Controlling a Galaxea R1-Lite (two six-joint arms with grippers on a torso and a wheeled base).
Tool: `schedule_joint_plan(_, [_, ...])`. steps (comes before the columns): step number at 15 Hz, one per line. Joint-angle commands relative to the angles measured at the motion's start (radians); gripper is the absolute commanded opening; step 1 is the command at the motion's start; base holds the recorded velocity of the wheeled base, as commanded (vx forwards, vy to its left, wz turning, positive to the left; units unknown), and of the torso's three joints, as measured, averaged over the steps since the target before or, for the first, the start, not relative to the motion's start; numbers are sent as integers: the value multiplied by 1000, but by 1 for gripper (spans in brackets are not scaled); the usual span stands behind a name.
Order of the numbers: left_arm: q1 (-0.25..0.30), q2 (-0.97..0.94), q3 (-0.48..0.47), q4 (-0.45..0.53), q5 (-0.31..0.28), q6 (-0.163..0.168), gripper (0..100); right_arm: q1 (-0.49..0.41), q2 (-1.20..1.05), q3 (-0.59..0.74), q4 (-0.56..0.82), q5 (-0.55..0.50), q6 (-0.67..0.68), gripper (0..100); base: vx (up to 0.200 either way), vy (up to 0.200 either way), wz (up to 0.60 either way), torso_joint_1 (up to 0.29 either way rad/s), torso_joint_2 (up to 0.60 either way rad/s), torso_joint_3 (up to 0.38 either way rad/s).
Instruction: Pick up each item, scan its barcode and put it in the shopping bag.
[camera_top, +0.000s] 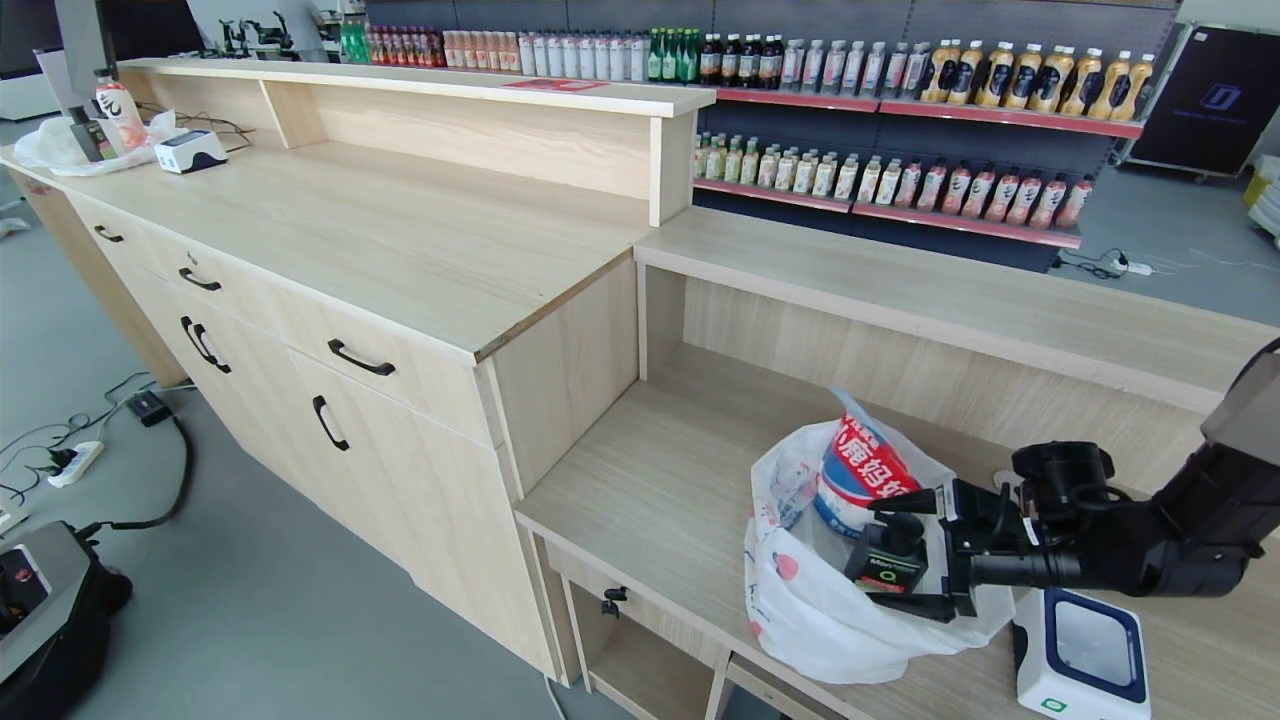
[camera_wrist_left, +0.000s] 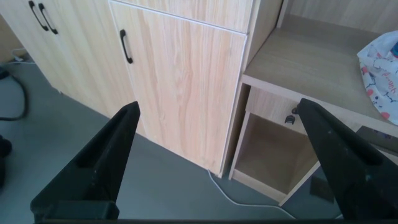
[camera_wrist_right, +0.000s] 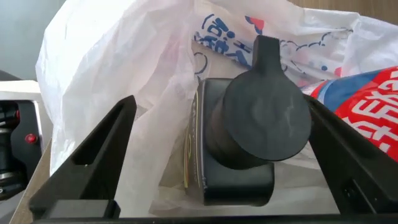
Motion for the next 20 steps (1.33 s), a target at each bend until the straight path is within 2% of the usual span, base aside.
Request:
schedule_joint_plan(1, [0,0,0,0,0,0,100,-3,-89,10,18,14,26,100,0,0,0,0,0,0])
schedule_joint_plan(5, [0,0,0,0,0,0,100,-17,-348,87,136,14,92,100,0,0,0,0,0,0])
schedule_joint_plan(7, [0,0,0,0,0,0,100,-17,-543,141,207,14,189,100,0,0,0,0,0,0])
schedule_joint_plan(10, [0,0,0,0,0,0,100,-17,-791,234,216,8,371,100,0,0,0,0,0,0])
schedule_joint_plan(11, [0,0,0,0,0,0,100,-17,-819,242,216,8,391,100,0,0,0,0,0,0])
schedule_joint_plan(12, [0,0,0,0,0,0,100,-17,-894,257,217,-26,442,100,0,0,0,0,0,0])
schedule_joint_plan(14, [0,0,0,0,0,0,100,-11,-958,244,217,-214,468,100,0,0,-300,-1,1,1])
schedule_joint_plan(16, [0,0,0,0,0,0,100,18,-1003,144,217,-329,614,100,0,0,-600,2,0,5])
schedule_joint_plan(17, [0,0,0,0,0,0,100,27,-1018,73,225,-443,692,100,0,0,-600,-7,-12,7])
schedule_joint_plan(18, [0,0,0,0,0,0,100,49,-1032,-3,263,-553,785,100,0,0,-600,12,-2,-2])
schedule_joint_plan(19, [0,0,0,0,0,0,100,53,-1046,-57,316,-604,828,100,0,0,-600,12,2,2])
schedule_joint_plan(20, [0,0,0,0,0,0,100,50,-1072,-164,467,-667,850,100,0,0,-600,2,2,2])
